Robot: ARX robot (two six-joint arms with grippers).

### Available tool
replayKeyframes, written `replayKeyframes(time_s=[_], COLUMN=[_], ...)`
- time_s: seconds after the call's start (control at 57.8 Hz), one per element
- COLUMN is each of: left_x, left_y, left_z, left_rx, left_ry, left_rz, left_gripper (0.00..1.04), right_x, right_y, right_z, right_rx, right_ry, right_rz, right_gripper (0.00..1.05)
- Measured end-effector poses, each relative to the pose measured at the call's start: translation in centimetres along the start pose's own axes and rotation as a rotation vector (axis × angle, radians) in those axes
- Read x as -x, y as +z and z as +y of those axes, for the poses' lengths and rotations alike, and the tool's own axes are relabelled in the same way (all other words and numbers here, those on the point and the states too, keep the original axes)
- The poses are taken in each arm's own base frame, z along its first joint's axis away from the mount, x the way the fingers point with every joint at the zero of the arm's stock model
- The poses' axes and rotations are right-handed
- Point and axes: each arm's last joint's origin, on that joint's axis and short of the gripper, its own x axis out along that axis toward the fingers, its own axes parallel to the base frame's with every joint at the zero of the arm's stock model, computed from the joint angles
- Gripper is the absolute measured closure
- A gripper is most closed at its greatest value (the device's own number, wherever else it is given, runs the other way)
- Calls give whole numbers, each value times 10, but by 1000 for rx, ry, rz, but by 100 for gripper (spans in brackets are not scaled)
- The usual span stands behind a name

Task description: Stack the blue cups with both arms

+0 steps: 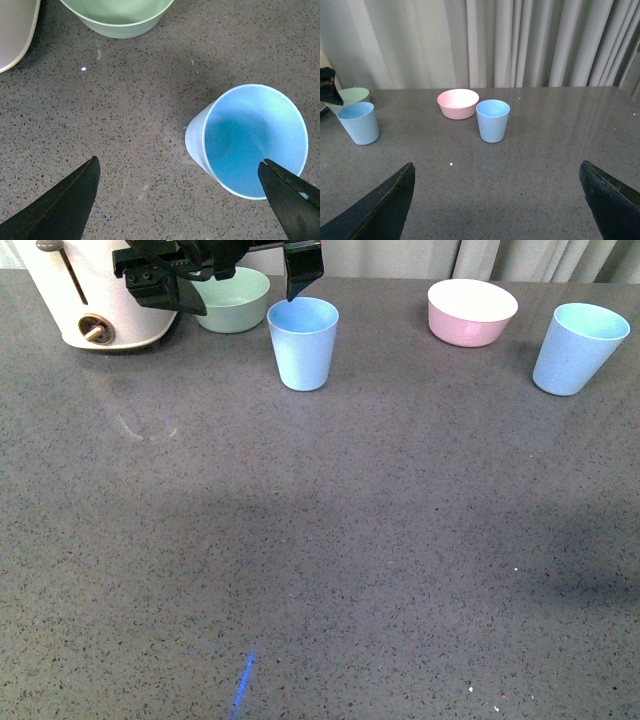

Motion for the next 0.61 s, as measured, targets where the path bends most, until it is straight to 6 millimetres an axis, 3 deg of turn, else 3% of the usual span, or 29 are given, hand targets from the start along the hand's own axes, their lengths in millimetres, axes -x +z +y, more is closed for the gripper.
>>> replayKeyframes(time_s=[0.329,0.415,0.606], left_x=[-23,-29,-41], left_y=[2,-2,-11], left_z=[-15,-20,-28], left_rx=[-4,-12,-24], left_ry=[24,24,35], left_rz=[36,48,84], left_gripper=[9,14,51], right_x=[0,0,0], right_y=[0,0,0], right_z=[0,0,0], right_rx=[0,0,0], right_ry=[0,0,0], right_rz=[0,0,0], right_gripper=[9,9,9])
